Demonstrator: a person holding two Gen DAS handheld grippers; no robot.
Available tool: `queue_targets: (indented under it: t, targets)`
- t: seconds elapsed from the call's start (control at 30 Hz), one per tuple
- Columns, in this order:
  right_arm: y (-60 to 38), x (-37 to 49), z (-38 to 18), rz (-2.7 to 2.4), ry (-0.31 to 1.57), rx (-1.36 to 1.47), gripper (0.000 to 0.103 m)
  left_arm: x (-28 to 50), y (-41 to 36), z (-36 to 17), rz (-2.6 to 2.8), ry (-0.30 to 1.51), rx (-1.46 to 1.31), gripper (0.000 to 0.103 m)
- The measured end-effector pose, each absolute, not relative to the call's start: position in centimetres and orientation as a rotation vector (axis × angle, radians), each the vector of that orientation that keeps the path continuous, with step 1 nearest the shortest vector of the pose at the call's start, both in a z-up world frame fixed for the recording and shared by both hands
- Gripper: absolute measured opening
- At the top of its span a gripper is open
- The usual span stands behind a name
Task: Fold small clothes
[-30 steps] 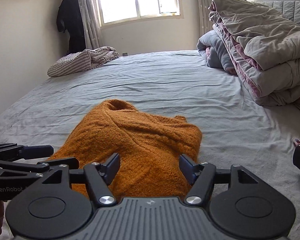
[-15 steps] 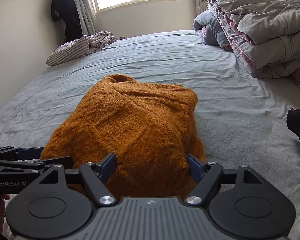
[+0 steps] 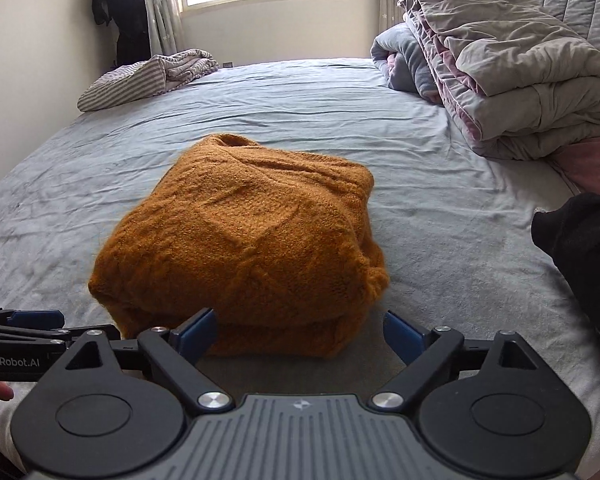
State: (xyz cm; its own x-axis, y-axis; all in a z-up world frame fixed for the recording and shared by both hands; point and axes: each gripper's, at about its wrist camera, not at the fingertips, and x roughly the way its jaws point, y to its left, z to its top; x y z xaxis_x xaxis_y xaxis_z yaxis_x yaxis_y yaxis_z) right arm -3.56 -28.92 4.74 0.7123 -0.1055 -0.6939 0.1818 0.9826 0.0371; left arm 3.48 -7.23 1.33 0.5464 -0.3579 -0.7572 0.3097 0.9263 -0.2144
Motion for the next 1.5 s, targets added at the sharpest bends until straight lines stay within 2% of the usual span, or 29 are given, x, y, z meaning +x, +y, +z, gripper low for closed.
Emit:
queue_targets:
  t: [0.13, 0.47, 0.87, 1.5]
  targets:
    - [-28.3, -4.0, 5.2, -0.201, 0.751, 0.084, 0.097, 3.2, -6.2, 1.3, -0.347, 0.920, -0.085, 0.101]
    - [-26.5, -5.0, 6.0, -0.238, 0.754, 0.107, 0.102, 2.1, -5.6, 1.9, -0.256, 0.946, -0.025, 0.102]
    - [-23.2, -7.4, 6.8, -0.293, 0.719, 0.035, 0.102, -0.1, -6.3, 3.0, -0.169, 0.881, 0.137, 0.102]
    - [-23.4, -8.5, 6.4, -0.295, 0.713, 0.017, 0.102, -1.6, -8.3, 2.8, -0.207, 0.882, 0.174, 0.102]
